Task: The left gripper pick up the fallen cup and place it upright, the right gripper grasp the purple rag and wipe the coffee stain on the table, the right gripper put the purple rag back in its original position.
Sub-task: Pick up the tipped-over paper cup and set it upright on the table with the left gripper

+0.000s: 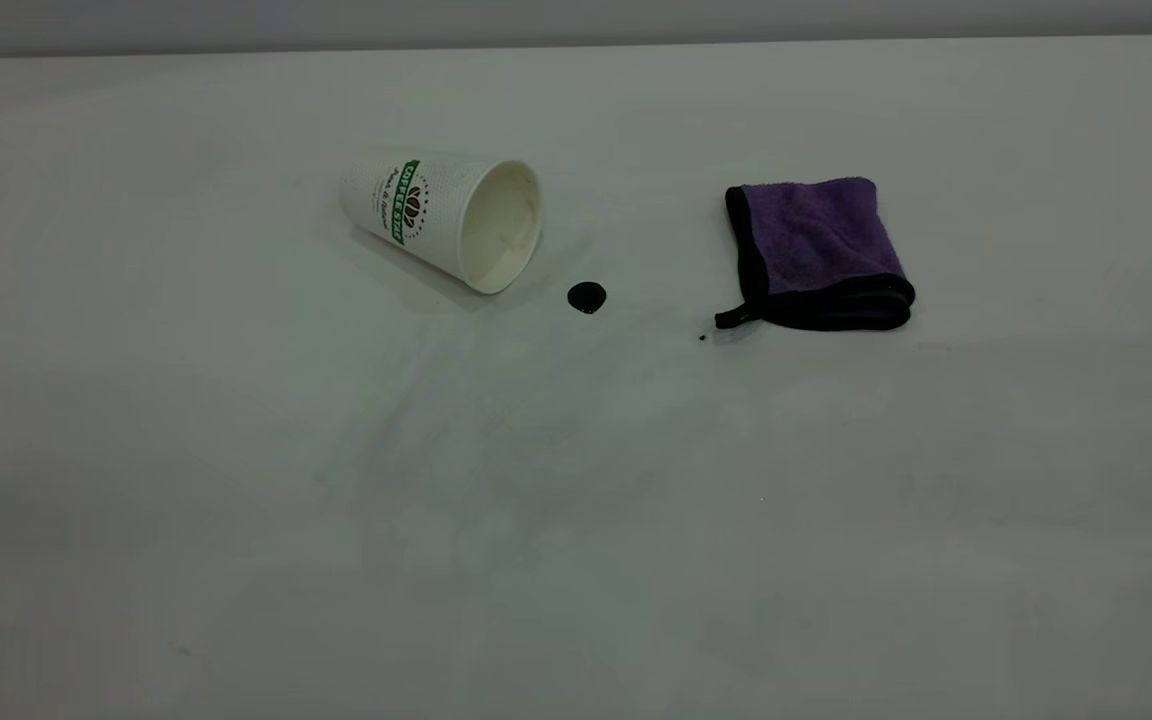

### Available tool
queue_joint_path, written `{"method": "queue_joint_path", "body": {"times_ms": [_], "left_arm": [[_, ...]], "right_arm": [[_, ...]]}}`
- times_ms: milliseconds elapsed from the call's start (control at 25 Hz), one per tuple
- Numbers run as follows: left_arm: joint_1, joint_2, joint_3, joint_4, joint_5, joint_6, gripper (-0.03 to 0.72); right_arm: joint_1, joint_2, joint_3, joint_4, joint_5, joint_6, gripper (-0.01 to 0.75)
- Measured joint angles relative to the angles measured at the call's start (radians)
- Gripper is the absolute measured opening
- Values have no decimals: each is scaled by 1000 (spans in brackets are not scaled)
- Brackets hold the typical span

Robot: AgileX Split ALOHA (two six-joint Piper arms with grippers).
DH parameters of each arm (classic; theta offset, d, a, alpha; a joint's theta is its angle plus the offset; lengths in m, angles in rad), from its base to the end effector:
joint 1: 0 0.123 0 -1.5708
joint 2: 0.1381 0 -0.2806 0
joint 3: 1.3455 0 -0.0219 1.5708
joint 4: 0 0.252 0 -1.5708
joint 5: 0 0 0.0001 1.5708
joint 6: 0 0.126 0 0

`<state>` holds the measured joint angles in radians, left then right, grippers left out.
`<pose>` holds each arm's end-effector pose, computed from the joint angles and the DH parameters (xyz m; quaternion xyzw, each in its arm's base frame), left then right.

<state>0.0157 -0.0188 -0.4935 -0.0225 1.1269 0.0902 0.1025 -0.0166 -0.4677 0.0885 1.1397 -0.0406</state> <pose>0.0259 -0.0022 0.2532 0.0332 0.8663 0.0152 0.4982 0.0263 0.0129 0.2442 -0.0657 0.8736 0.0590 0.4785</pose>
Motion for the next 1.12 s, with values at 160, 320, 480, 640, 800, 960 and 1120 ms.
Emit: {"method": "queue_joint_path", "body": {"times_ms": [160, 320, 480, 640, 800, 960, 1120], "left_arm": [[0, 0, 0, 0, 0, 0, 496], [0, 0, 0, 0, 0, 0, 496], [0, 0, 0, 0, 0, 0, 496], [0, 0, 0, 0, 0, 0, 496], [0, 0, 0, 0, -1, -1, 496], [0, 37, -26, 11, -16, 13, 514], [0, 202, -71, 23, -43, 24, 575]], "right_arm": [[0, 0, 0, 0, 0, 0, 349], [0, 0, 0, 0, 0, 0, 349], [0, 0, 0, 0, 0, 0, 349], [0, 0, 0, 0, 0, 0, 349], [0, 0, 0, 0, 0, 0, 349], [0, 0, 0, 0, 0, 0, 349], [0, 0, 0, 0, 0, 0, 349]]}}
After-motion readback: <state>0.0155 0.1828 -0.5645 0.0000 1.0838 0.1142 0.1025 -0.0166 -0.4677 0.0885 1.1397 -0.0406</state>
